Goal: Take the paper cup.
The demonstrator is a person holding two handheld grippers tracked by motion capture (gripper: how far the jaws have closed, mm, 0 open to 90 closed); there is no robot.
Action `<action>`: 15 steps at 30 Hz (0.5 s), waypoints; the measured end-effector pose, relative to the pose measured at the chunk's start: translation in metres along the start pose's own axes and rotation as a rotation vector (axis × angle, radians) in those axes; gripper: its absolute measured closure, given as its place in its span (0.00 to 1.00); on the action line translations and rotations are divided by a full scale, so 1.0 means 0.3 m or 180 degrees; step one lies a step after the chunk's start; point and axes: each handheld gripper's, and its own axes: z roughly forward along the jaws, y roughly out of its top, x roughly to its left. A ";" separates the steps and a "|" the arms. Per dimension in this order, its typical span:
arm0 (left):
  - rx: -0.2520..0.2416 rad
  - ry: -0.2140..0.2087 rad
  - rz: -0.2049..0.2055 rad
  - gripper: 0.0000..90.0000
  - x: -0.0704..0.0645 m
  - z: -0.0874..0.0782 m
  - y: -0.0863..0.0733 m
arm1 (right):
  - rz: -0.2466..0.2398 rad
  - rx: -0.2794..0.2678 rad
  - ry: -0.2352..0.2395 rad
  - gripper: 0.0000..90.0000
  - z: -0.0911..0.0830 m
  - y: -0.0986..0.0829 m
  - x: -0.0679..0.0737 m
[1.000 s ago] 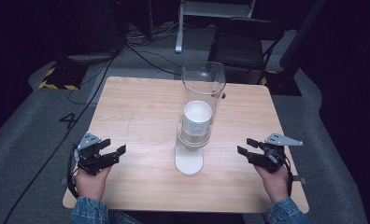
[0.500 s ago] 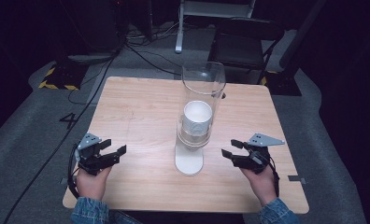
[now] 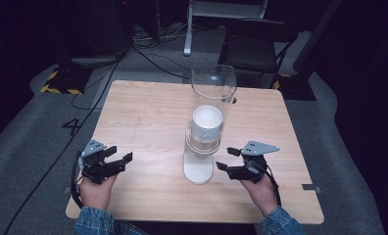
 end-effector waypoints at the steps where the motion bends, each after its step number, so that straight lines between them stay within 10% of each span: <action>1: -0.0002 0.0003 -0.0011 0.34 -0.001 0.000 0.000 | -0.0007 -0.0001 0.0022 0.33 0.007 0.002 0.004; 15: -0.0017 0.0090 0.0036 0.32 -0.008 0.001 -0.015 | 0.0069 -0.0102 0.0171 0.28 0.119 0.024 0.029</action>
